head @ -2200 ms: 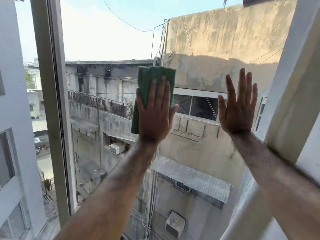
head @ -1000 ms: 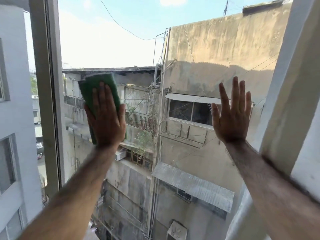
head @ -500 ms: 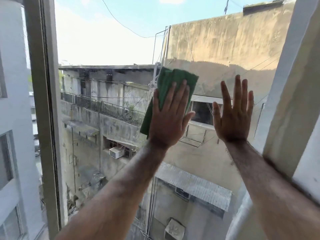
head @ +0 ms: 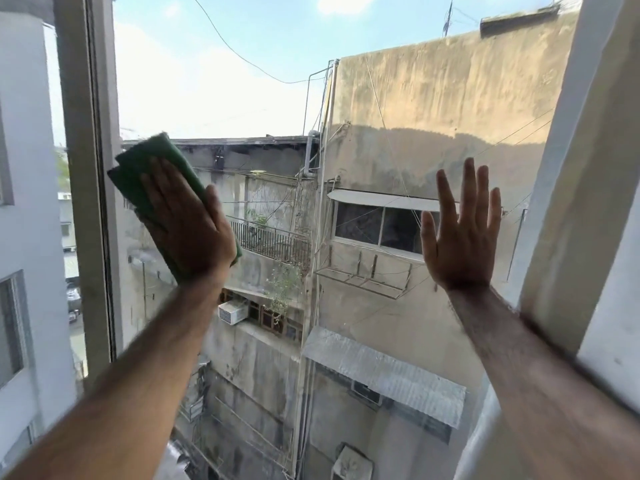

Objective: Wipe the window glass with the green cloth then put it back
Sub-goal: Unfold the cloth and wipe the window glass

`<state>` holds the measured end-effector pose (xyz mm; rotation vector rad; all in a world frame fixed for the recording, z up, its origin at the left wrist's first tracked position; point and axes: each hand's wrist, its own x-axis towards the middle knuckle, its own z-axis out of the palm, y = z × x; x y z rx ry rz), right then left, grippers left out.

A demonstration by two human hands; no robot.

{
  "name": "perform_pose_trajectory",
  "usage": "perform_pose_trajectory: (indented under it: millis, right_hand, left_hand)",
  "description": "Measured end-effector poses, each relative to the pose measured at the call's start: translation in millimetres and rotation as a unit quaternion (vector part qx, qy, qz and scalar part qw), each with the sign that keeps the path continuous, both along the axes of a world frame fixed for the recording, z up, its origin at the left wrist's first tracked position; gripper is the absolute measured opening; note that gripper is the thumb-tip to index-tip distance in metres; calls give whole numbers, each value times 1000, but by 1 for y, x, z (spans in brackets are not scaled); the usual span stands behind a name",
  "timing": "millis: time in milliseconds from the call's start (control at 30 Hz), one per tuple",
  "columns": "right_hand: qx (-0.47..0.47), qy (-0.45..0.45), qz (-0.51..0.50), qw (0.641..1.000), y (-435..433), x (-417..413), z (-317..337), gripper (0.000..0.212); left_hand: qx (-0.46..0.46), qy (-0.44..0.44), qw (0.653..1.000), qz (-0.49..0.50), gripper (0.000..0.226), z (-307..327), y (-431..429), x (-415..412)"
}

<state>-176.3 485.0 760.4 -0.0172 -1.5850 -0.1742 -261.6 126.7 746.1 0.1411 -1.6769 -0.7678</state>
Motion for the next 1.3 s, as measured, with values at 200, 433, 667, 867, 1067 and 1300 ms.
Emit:
perform_pose_trajectory:
  millis: [200, 433, 667, 867, 1067, 1300]
  right_hand:
    - [5, 5, -5, 1000, 3, -3, 2, 59]
    - [2, -1, 0, 1000, 3, -2, 1, 60]
    - [-3, -12, 5, 1000, 1, 3, 1, 59]
    - [1, -4, 7, 1000, 4, 0, 1, 60]
    - [2, -9, 6, 1000, 9, -7, 0, 62]
    - [-6, -39, 3, 999, 7, 0, -4, 59]
  left_hand:
    - [-21, 31, 999, 9, 75, 78, 76, 9]
    - [-306, 102, 945, -45, 73, -14, 113, 15]
    - [-378, 65, 923, -43, 79, -57, 88, 44]
    - [-402, 121, 905, -70, 28, 11, 60, 67]
    - [-319, 10, 944, -77, 43, 35, 59, 80]
    - [-283, -25, 952, -113, 30, 39, 66, 91]
